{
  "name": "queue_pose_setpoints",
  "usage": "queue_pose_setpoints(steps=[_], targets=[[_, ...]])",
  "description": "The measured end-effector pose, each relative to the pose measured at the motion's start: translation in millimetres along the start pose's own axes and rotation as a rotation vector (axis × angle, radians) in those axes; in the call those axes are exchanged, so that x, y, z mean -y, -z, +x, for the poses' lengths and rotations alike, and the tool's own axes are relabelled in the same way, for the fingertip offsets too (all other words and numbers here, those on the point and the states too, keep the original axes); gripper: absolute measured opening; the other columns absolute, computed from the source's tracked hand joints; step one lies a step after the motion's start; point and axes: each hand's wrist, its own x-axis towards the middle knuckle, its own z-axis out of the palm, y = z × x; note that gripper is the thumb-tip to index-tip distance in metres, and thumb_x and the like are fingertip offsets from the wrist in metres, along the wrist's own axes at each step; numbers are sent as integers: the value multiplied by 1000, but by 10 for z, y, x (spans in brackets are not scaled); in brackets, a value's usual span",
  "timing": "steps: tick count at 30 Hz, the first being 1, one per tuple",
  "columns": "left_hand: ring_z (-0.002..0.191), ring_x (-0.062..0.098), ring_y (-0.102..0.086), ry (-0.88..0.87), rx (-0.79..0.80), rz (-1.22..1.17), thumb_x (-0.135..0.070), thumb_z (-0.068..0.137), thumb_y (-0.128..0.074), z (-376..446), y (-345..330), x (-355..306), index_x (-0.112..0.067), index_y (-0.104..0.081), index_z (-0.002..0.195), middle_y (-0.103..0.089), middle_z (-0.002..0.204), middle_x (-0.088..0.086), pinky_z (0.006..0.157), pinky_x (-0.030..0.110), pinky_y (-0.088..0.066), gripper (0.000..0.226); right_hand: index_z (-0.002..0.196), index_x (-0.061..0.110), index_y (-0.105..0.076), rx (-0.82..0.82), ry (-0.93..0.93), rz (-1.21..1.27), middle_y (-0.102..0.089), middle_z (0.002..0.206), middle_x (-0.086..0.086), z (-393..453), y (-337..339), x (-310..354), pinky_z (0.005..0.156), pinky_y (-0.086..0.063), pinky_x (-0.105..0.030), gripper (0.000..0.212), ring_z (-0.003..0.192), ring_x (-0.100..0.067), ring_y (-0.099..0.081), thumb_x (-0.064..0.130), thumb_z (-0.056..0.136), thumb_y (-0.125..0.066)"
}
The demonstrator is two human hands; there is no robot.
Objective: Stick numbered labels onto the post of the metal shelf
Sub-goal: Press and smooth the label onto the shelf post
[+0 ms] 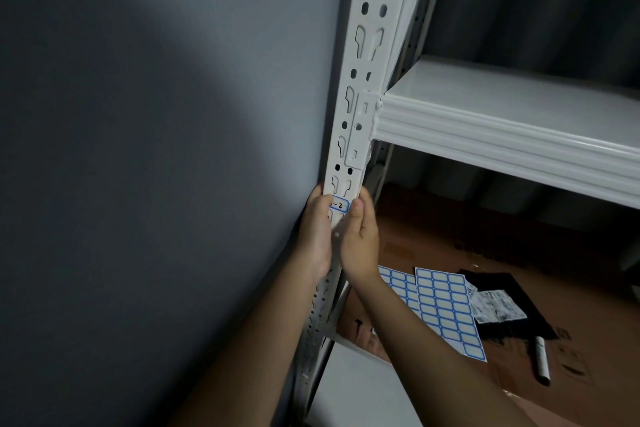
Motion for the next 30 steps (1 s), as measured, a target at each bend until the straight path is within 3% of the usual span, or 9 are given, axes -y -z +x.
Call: queue_pose_setpoints(steps=[3,6,9,13,17,23,26,30], targets=[[89,9,-68,-6,20,-19,2,88,-29,-12,15,2,-15,-54,128,-68,112,7,67,19,-53,50,126,9,-51,1,4,14,-64,116,0,-1,0,6,89,-44,-12,31,103,1,-60,12,104,-30],[90,9,-68,9,48,-70,-8,94,-33,-22,36,-15,-17,-56,126,-69,109,4,68,20,-53,41,128,7,-50,9,3,14,-63,118,0,6,6,-5,90,-43,-11,32,105,2,-59,12,104,-29],[95,12,-67,53,31,-88,-22,98,-35,-26,37,-15,-19,-58,123,-70,108,2,73,25,-52,34,129,8,-49,5,4,0,-62,121,-2,4,3,-15,96,-45,-19,32,112,-6,-58,14,104,-30],[95,10,-68,22,17,-38,-18,99,-33,-30,24,-2,-20,-57,124,-70,109,1,69,19,-53,34,128,10,-50,1,1,2,-62,122,-3,1,-1,-18,97,-45,-21,32,112,-7,-58,15,104,-30],[93,6,-68,3,11,-16,-13,97,-32,-33,19,-12,-25,-58,120,-71,107,-4,68,17,-52,36,121,23,-51,4,12,7,-64,116,4,-3,-3,7,93,-44,-16,29,107,-2,-59,14,104,-30],[85,4,-69,-3,27,-16,-6,93,-33,-16,17,-41,-17,-57,123,-70,106,1,64,16,-53,40,109,33,-52,9,25,16,-63,108,13,1,-12,45,87,-43,-11,32,100,4,-59,11,104,-29],[80,4,-69,-14,53,-60,6,87,-29,-44,7,-48,-14,-57,120,-70,100,2,65,17,-53,48,112,29,-52,12,20,39,-64,108,12,0,-7,17,85,-43,-10,30,98,4,-60,12,103,-29],[84,7,-70,37,59,-143,-14,98,-34,-44,25,-46,-15,-59,120,-72,100,1,67,20,-53,33,120,18,-52,18,13,51,-64,113,6,12,-1,-8,91,-43,-13,28,105,-1,-59,14,103,-30]])
